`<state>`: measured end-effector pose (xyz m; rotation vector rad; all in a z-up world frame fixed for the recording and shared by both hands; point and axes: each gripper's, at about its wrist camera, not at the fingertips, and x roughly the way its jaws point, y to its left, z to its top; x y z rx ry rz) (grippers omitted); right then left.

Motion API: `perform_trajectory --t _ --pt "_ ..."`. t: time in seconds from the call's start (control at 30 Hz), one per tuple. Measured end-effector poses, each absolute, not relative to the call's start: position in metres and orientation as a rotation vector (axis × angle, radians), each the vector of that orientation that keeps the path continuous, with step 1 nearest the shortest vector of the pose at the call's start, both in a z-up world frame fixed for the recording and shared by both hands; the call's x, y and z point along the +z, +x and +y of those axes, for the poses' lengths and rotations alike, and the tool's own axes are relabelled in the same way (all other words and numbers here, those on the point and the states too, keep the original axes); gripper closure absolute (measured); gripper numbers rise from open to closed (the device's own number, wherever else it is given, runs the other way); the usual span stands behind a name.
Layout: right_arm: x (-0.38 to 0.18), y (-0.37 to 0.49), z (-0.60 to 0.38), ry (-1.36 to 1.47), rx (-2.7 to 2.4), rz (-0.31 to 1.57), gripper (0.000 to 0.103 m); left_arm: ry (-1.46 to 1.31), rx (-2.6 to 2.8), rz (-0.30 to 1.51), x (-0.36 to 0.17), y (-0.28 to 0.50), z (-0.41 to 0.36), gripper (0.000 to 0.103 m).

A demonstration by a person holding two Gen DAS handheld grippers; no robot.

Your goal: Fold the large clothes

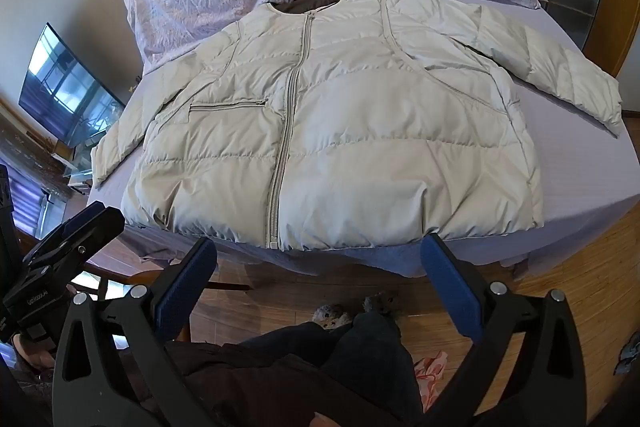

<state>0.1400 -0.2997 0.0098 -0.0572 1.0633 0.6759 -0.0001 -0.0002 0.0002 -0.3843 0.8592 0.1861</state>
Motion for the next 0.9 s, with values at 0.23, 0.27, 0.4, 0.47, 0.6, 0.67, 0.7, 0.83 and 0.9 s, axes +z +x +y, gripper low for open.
perform_trajectory --t 0.23,0.27,0.4,0.47,0.6,0.67,0.7,0.83,0.9 --pt "0.009 0.1404 -0.2982 -0.057 0.678 1.066 0.001 -0.384 0.186 0.862 0.0 0.0007 -0.0009 0.002" --pt "0.0089 0.1406 -0.2979 -0.056 0.678 1.067 0.001 -0.384 0.186 0.862 0.0 0.001 -0.001 0.002" --pt "0.01 0.14 -0.2994 -0.054 0.677 1.064 0.001 -0.385 0.184 0.859 0.0002 -0.0001 -0.0003 0.002" --pt "0.0101 0.1399 -0.2995 -0.054 0.677 1.062 0.001 -0.386 0.184 0.859 0.0003 -0.0001 -0.0001 0.002" --pt "0.0101 0.1398 -0.2994 -0.054 0.678 1.062 0.001 -0.386 0.185 0.859 0.0002 -0.0002 -0.0001 0.002" --pt "0.0102 0.1398 -0.2993 -0.054 0.679 1.062 0.001 -0.386 0.185 0.859 0.0003 -0.0002 -0.0002 0.002" --pt "0.0103 0.1397 -0.2994 -0.054 0.679 1.061 0.001 -0.385 0.186 0.859 0.0003 -0.0002 -0.0002 0.002" --pt "0.0101 0.1398 -0.2992 -0.054 0.678 1.061 0.001 -0.386 0.185 0.858 0.0003 -0.0002 -0.0002 0.002" --pt "0.0101 0.1398 -0.2991 -0.054 0.678 1.061 0.001 -0.386 0.185 0.859 0.0002 -0.0001 -0.0002 0.002"
